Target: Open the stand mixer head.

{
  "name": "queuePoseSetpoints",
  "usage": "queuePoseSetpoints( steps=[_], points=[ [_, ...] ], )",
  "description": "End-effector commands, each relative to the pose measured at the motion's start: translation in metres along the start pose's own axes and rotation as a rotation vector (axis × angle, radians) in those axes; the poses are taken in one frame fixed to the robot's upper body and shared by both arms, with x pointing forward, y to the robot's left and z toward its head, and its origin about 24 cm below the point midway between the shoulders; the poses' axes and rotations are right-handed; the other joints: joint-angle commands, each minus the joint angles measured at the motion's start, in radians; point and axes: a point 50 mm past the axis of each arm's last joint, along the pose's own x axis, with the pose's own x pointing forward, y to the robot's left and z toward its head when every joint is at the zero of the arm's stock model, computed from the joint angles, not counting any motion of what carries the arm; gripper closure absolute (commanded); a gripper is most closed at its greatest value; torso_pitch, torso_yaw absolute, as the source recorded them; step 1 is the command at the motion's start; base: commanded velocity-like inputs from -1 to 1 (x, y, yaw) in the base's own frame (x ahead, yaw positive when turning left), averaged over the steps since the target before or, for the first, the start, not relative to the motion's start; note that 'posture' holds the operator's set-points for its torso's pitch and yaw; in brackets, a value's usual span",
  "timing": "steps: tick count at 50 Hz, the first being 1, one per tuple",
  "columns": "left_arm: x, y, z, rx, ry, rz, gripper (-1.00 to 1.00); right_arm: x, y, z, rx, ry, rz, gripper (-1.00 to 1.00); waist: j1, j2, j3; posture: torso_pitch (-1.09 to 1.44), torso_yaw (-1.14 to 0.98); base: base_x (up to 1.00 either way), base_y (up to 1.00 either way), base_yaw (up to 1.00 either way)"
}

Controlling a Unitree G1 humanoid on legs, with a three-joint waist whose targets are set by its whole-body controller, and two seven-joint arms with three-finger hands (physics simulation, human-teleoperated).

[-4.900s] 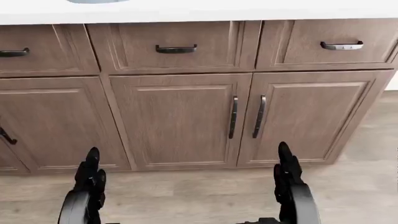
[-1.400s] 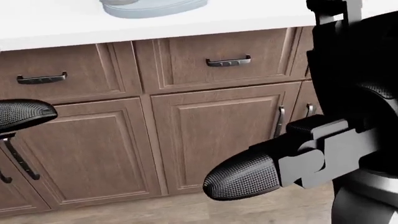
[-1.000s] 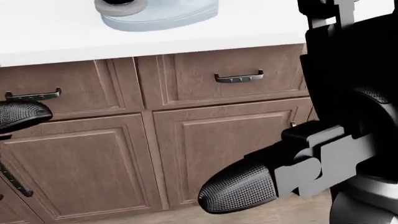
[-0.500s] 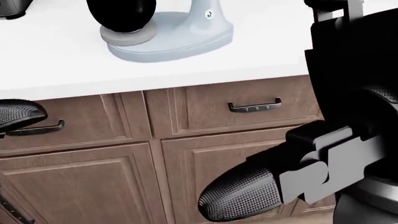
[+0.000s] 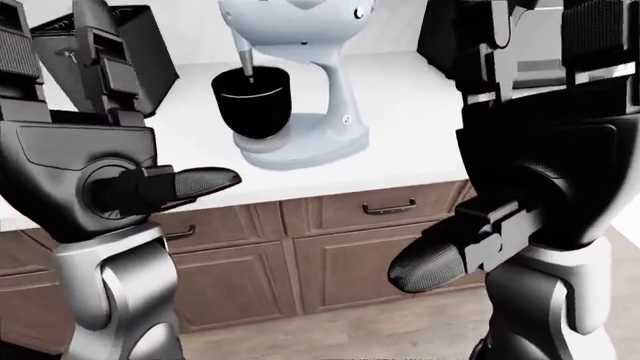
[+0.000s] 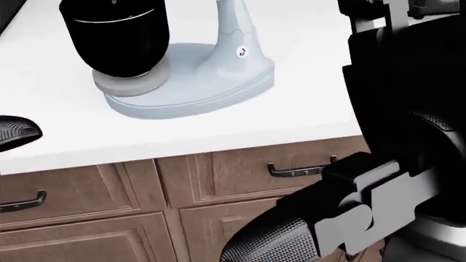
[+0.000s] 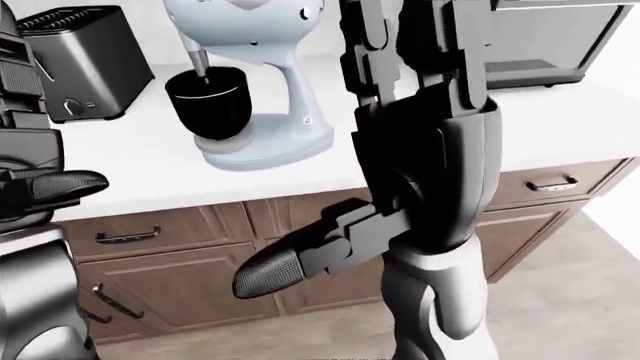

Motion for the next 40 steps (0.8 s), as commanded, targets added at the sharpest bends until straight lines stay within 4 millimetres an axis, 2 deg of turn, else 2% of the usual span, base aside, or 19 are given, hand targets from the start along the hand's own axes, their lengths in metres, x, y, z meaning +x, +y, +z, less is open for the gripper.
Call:
queuePoseSetpoints(
  steps=[1, 2, 3, 4, 5, 6, 8, 14, 16, 17, 18, 22, 24, 26, 28, 31, 40],
  points=[
    [0.0004, -0.0028, 0.0019, -0.01, -0.012, -0.019, -0.97, 0.0001, -0.0004, 0.0043, -0.001, -0.025, 0.001, -1.0, 0.006, -0.009, -0.027, 0.0, 0.0, 1.0, 0.0, 0.0],
    [0.0005, -0.0027, 0.0021, -0.009, -0.013, -0.018, -0.97, 0.0005, -0.0008, 0.0042, -0.013, -0.026, -0.003, -1.0, 0.01, -0.034, 0.04, 0.0, 0.0, 1.0, 0.0, 0.0],
    [0.0006, -0.0026, 0.0021, -0.01, -0.013, -0.017, -0.97, 0.0006, -0.0008, 0.0032, -0.019, -0.017, -0.003, -1.0, 0.011, -0.046, 0.053, 0.0, 0.0, 0.78, 0.0, 0.0],
    [0.0008, -0.0028, 0.0022, -0.01, -0.014, -0.018, -0.97, 0.0006, -0.0007, 0.0025, -0.023, -0.016, -0.004, -1.0, 0.017, -0.062, 0.05, 0.0, 0.0, 0.0, 0.0, 0.0],
    [0.0006, -0.0029, 0.0024, -0.01, -0.014, -0.018, -0.97, 0.0006, -0.0006, 0.0024, -0.026, -0.015, -0.004, -1.0, 0.008, -0.044, -0.032, 0.0, 0.0, 0.0, 0.0, 0.0],
    [0.0003, -0.0024, 0.0026, -0.009, -0.014, -0.015, -0.97, 0.0005, -0.0008, 0.0023, -0.023, -0.014, -0.005, -1.0, 0.013, -0.051, -0.044, 0.0, 0.0, 0.0, 0.0, 0.0],
    [0.0013, -0.0014, 0.003, -0.007, -0.016, -0.014, -0.98, 0.0012, -0.0007, 0.0026, -0.024, -0.015, -0.003, -1.0, 0.014, -0.082, -0.005, 0.0, 0.0, 0.0, 0.0, 0.0],
    [0.0015, -0.0015, 0.0036, -0.01, -0.018, -0.011, -0.97, 0.0009, 0.0001, 0.0021, -0.024, -0.008, 0.004, -1.0, 0.006, -0.029, 0.002, 0.0, 0.0, 0.0, 0.0, 0.0],
    [0.001, -0.0013, 0.0037, -0.009, -0.018, -0.011, -0.98, 0.0006, 0.001, 0.0019, -0.022, -0.005, 0.006, -1.0, 0.002, 0.017, -0.019, 0.0, 0.0, 0.0, 0.0, 0.0],
    [0.0011, -0.0014, 0.0037, -0.01, -0.018, -0.01, -0.97, 0.0003, 0.0009, 0.0019, -0.021, -0.005, 0.006, -1.0, 0.001, 0.038, -0.039, 0.0, 0.0, 0.0, 0.0, 0.0],
    [0.0012, -0.0012, 0.0037, -0.014, -0.017, -0.008, -0.97, 0.0002, 0.0008, 0.0018, -0.023, -0.005, 0.005, -1.0, -0.002, 0.008, -0.017, 0.0, 0.0, 0.0, 0.0, 0.0],
    [0.0019, 0.0014, 0.0034, -0.022, -0.02, 0.008, -0.98, 0.0006, 0.0009, 0.0005, -0.024, 0.0, 0.005, -1.0, 0.009, 0.023, -0.031, 0.0, 0.0, 0.0, 0.0, 0.0],
    [0.0019, 0.0018, 0.0021, -0.007, -0.012, 0.005, -0.98, 0.0004, 0.0005, -0.0002, -0.025, 0.001, 0.003, -1.0, 0.01, 0.007, -0.032, -0.02, 0.0, 0.0, 0.0, 0.0],
    [0.0019, 0.0016, 0.0016, -0.01, -0.014, 0.009, -0.97, -0.0003, -0.0003, -0.0004, -0.028, 0.002, -0.001, -1.0, 0.003, -0.021, -0.025, -0.04, 0.0, 0.0, 0.0, 0.0],
    [0.0017, 0.0016, 0.0017, -0.013, -0.013, 0.011, -0.97, -0.0003, -0.0007, -0.0004, -0.028, 0.002, -0.002, -1.0, 0.007, -0.009, -0.051, -0.06, 0.0, 0.0, 0.0, 0.0],
    [0.0012, 0.0021, 0.0014, -0.011, -0.012, 0.013, -0.97, -0.0007, -0.001, -0.0014, -0.028, 0.004, -0.003, -1.0, 0.002, -0.002, -0.079, -0.09, 0.0, 0.0, 0.0, 0.0],
    [0.0005, 0.0031, 0.0019, -0.015, -0.012, 0.014, -0.98, -0.0002, -0.0005, -0.0027, -0.022, 0.007, 0.0, -1.0, -0.004, -0.002, -0.152, -0.18, 0.0, 0.0, 0.0, 0.0]
  ],
)
